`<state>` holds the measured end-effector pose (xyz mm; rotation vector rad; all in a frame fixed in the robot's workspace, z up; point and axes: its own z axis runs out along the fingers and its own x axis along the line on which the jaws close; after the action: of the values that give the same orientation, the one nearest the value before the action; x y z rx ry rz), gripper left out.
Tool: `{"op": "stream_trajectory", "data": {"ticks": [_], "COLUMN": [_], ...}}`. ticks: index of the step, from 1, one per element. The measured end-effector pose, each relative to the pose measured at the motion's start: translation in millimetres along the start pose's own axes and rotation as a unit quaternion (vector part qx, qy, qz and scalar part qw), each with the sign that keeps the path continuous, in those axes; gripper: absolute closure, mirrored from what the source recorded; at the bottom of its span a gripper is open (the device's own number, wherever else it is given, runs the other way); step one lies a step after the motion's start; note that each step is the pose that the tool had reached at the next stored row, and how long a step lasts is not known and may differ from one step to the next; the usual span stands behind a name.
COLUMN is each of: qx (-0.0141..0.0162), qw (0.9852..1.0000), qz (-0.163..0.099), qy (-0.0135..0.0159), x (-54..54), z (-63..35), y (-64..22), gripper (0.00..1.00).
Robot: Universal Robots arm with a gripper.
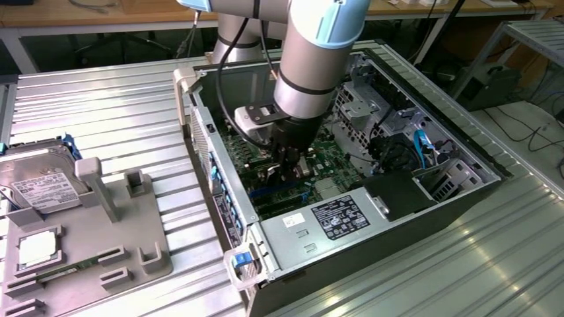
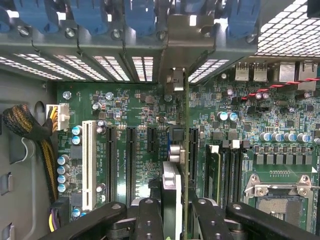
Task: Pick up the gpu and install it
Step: 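Insert the gpu into the slot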
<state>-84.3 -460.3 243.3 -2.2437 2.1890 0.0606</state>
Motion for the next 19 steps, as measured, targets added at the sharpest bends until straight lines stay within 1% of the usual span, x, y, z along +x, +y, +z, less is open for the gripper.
{"op": "stream_trajectory", "data": {"ticks": [4, 8, 19], "qx": [-0.0001, -0.0018, -0.0021], "qw": [1.0, 1.0, 1.0], "qz": [0.0, 0.0, 0.0], "qy": [0.0, 0.0, 0.0], "x": [-0.1, -0.1, 0.4], "z": [0.2, 0.2, 1.3], "y": [1.5, 1.7, 1.7], "gripper": [0.72, 0.72, 0.72]}}
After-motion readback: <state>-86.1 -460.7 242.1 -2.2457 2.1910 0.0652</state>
